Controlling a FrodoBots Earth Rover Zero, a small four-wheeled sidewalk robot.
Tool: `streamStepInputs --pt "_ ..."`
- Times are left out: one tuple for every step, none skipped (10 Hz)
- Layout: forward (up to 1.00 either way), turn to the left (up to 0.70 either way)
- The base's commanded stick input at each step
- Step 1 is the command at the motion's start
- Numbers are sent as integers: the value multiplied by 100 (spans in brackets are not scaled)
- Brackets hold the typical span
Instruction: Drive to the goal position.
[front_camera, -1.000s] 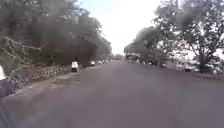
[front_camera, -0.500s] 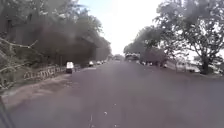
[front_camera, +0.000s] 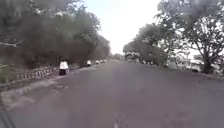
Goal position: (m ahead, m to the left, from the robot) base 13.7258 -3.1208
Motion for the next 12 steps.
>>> streamStepInputs --pt "85 1" --pt "85 1" --pt "85 1" --pt "85 1" --pt "85 1" --pt "85 1" --pt "85 1" --pt "85 1" --pt "85 1" --pt "85 1" --pt "85 1" --pt "85 1"
